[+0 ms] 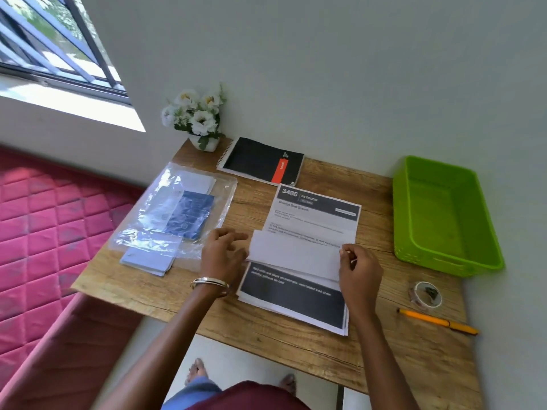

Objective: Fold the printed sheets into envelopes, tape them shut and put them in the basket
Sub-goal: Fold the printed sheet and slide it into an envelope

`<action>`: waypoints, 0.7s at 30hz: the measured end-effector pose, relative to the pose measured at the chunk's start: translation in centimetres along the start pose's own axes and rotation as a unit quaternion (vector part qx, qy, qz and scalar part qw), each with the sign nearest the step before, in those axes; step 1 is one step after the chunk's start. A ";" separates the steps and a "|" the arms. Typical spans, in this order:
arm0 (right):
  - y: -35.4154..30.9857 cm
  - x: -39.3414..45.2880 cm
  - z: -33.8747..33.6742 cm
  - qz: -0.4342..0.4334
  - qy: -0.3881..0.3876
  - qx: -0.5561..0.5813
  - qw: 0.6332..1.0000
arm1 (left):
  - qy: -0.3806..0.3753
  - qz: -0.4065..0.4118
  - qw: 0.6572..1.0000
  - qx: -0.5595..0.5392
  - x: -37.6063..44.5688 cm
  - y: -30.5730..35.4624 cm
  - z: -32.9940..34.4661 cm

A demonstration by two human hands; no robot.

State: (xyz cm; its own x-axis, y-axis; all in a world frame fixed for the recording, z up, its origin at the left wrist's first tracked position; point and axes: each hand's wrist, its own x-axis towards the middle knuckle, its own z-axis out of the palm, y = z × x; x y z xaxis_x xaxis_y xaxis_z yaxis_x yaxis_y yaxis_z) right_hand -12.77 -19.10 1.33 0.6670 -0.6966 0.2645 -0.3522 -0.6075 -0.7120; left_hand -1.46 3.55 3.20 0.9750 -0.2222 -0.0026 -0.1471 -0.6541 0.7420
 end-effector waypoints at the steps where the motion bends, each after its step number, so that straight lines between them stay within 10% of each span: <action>1: -1.1 -0.2 0.3 -0.010 -0.002 0.010 1.000 | 0.013 0.015 1.000 -0.010 0.0 -0.6 -1.0; 9: -12.7 -4.3 8.4 -0.157 -0.200 0.084 0.963 | 0.132 -0.026 0.991 0.000 0.1 -9.6 -10.3; 21: -17.1 -8.0 16.8 -0.253 -0.309 -0.101 0.911 | 0.072 0.315 0.913 0.250 1.6 -18.0 -13.8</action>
State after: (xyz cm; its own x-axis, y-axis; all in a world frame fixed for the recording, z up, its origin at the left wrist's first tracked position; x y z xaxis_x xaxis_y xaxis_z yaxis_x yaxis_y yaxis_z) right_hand -1.07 3.25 0.50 0.9979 0.0038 0.0642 0.0323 -0.8924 -0.4502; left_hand 5.04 24.98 -0.88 0.6767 -0.5949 0.4338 -0.7090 -0.6854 0.1661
